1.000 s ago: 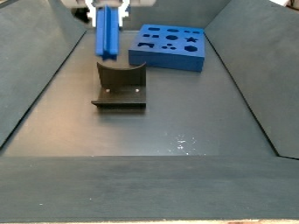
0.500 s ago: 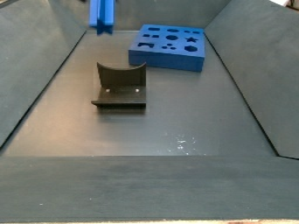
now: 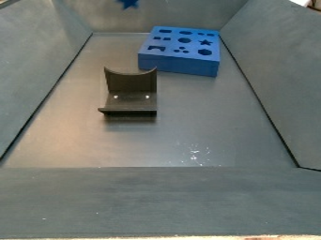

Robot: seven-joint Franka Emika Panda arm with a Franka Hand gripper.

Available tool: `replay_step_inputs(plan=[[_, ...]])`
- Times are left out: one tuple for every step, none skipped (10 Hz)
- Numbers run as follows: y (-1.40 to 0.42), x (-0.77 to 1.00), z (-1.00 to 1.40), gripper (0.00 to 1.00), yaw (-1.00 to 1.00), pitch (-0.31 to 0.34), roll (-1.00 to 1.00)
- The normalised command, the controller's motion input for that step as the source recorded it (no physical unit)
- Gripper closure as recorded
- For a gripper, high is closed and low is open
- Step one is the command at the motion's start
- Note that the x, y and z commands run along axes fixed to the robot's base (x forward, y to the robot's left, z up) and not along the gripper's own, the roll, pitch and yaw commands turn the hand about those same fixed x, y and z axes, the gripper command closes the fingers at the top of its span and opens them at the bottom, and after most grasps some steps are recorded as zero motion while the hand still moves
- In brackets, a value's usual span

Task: Pick up the star object. Move up. Place the star object on the fixture. Regrasp the star object. Move to above the board. Insert the star object.
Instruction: Move to above the board.

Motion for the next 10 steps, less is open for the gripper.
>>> replay_step_inputs(plan=[[-1.0,-0.66,0.38,1.0,-0.04,-0.026,-1.0],[-1.0,-0.67,0.39,1.0,-0.04,-0.029,-1.0],[-1.0,-0.7,0.39,1.0,-0.04,-0.031,-1.0],[-1.0,-0.72,0.4,1.0,-0.04,-0.033,-1.0],[-0.81,-0.65,0.35,1.0,-0.04,-0.044,-1.0],[-0.61,-0.52,0.26,1.0,-0.05,-0.049,-1.0],[-0.26,-0.3,0.12,1.0,-0.04,-0.056,-1.0],[-0.09,-0.18,0.05,1.0,-0.04,-0.061,-1.0],[0.0,-0.1,0.01,1.0,-0.04,-0.072,-1.0],[0.01,-0.09,0.02,1.0,-0.03,-0.073,-0.82]])
